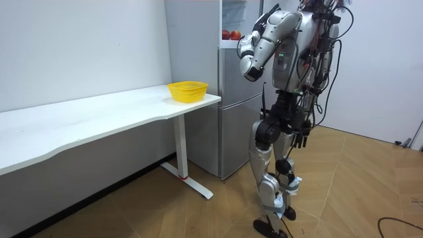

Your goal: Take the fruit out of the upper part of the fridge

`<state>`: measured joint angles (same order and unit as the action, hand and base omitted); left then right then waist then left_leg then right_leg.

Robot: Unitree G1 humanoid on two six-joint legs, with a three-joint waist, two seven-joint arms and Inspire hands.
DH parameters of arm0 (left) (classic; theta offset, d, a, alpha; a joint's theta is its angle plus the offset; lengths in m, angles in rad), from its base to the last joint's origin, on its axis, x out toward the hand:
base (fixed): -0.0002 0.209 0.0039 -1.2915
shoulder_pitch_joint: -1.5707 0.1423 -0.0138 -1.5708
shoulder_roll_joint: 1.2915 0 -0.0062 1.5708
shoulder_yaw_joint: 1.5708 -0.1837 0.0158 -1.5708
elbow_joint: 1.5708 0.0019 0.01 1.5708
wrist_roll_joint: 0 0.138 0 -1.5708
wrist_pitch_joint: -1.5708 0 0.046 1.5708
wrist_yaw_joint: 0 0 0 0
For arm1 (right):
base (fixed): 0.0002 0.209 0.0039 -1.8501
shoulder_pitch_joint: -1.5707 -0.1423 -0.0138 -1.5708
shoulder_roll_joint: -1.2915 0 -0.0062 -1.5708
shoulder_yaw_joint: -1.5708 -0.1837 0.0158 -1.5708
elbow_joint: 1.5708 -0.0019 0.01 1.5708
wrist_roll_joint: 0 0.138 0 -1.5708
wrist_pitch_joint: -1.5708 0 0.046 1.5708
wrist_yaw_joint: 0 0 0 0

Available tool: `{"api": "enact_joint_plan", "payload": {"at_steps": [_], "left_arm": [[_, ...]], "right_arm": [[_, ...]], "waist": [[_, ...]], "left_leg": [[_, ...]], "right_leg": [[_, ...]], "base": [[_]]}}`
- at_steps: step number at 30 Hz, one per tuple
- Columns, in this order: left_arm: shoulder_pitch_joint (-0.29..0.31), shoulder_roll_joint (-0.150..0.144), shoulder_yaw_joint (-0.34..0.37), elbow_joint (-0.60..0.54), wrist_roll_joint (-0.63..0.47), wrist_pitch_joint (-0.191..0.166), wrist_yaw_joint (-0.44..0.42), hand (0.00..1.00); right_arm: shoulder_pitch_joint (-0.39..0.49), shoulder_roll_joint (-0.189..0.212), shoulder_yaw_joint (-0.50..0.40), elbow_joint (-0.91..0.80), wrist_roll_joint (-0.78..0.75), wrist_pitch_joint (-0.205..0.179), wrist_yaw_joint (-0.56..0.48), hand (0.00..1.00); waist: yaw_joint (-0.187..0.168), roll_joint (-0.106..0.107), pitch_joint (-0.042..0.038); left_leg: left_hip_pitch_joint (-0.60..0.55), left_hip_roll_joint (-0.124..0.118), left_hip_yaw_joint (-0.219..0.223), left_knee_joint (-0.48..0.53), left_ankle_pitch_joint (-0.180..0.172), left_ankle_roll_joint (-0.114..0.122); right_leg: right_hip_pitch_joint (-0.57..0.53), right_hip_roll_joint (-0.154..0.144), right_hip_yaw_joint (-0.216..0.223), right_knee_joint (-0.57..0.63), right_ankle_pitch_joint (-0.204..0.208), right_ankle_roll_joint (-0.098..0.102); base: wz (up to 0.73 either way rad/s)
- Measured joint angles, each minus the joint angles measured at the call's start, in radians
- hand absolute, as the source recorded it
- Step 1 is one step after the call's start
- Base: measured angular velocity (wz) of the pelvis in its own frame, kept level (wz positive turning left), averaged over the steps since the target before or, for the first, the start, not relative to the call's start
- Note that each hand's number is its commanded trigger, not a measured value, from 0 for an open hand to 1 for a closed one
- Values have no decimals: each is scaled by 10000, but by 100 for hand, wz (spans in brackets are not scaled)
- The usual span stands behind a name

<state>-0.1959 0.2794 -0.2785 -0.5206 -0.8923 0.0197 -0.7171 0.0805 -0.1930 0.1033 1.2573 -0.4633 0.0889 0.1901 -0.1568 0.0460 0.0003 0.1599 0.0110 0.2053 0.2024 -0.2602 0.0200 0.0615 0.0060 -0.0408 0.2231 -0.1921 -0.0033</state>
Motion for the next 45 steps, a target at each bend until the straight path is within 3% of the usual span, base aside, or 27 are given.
{"api": "enact_joint_plan", "payload": {"at_steps": [8,28,34,36,40,45], "left_arm": [[-102,-10,-1,-10,-3,41,-398,0],[-155,44,90,-17,2,34,-361,0],[-155,2,1152,-608,3,-172,-21,0],[-154,-62,1944,-892,-13,-401,199,0],[25,-65,3211,-1106,4,-906,943,0],[543,-219,5234,-1363,433,-1661,2597,0]], "right_arm": [[15,1,326,5,275,3,-45,0],[59,-19,277,114,667,-134,-448,0],[412,-20,193,232,865,-348,-799,0],[583,-20,-35,228,968,-439,-959,0],[830,-8,-411,227,1004,-682,-1136,0],[1306,98,-875,151,997,-887,-1453,0]], "waist": [[-10,-40,-3],[43,-3,7],[438,66,-30],[810,106,-33],[1194,82,-23],[1757,-42,-22]], "left_leg": [[2,97,114,-37,0,0],[92,148,120,-68,0,-1],[107,171,156,-66,0,-2],[170,172,125,-84,0,-2],[282,168,126,-228,1,-2],[329,122,29,-214,1,-3]], "right_leg": [[-88,77,100,41,25,-39],[51,132,139,-26,47,-89],[85,144,137,10,56,-104],[79,142,134,86,46,-129],[92,143,97,154,-19,-155],[71,147,-38,223,-100,-197]], "base": [[-6],[0],[-2],[-10],[3],[5]]}}
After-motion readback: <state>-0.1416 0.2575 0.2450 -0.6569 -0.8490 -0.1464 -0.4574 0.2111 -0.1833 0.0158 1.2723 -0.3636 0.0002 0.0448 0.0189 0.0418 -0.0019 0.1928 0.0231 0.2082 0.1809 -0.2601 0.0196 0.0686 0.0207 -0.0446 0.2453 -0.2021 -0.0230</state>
